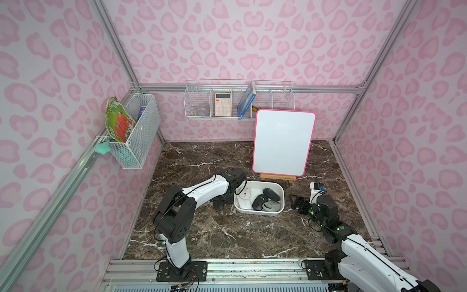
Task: Take out the mouse from the storage box
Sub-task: Place the mouse at the center of the board, then pick up the mouse from the storage box.
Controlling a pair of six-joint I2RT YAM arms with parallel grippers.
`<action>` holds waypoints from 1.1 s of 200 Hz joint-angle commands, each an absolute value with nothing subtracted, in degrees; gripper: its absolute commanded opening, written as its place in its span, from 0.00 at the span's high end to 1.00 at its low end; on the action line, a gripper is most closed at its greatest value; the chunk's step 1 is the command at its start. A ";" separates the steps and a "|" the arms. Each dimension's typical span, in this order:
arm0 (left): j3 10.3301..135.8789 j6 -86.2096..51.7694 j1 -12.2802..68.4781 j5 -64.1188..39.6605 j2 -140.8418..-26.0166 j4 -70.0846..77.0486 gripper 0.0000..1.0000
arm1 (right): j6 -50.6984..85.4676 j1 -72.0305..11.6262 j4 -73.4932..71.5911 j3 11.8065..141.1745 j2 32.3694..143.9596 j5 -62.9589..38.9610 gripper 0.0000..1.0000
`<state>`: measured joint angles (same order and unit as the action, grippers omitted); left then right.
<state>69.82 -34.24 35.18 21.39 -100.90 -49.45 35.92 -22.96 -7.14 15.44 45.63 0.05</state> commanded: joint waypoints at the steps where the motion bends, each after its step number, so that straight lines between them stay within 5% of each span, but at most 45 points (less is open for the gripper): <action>1: 67.11 -33.31 35.13 17.54 -96.06 -45.23 0.28 | 35.75 -23.99 -5.34 17.58 46.52 1.04 0.05; 119: 36.77 -35.26 28.66 18.67 -53.63 -25.13 0.04 | 35.37 -48.11 -0.43 42.03 75.59 13.18 0.05; 220: 27.85 -32.52 28.47 23.07 -34.51 -24.31 0.01 | 37.23 -52.59 13.86 66.73 100.49 10.58 0.05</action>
<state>27.70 -33.56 28.51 21.58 -35.70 -24.93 36.01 -52.21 9.39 63.99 97.95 11.00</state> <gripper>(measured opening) 0.988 0.949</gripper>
